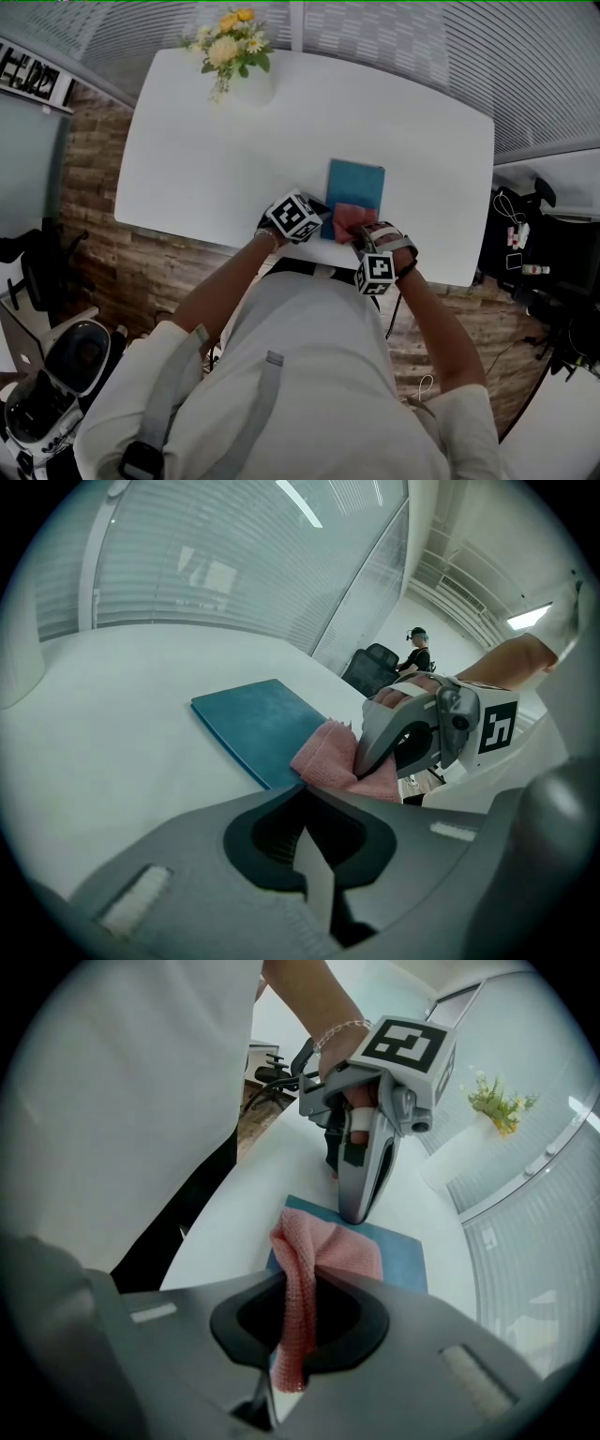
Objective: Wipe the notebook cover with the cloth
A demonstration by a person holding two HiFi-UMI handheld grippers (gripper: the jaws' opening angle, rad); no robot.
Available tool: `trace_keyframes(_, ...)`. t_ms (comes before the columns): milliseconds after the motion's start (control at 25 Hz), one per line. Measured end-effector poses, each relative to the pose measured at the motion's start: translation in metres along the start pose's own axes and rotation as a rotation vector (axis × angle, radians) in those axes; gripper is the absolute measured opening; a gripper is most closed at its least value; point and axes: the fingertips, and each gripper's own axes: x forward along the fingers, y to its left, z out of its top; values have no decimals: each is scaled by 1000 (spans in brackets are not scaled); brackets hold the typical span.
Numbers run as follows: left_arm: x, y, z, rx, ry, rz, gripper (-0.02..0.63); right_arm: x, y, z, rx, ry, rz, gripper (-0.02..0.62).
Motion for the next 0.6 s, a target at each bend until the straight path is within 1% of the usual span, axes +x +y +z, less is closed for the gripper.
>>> trace_keyframes(600,1,3,0,-2,1,-3,-2,0,5,4,8,-4,3,9)
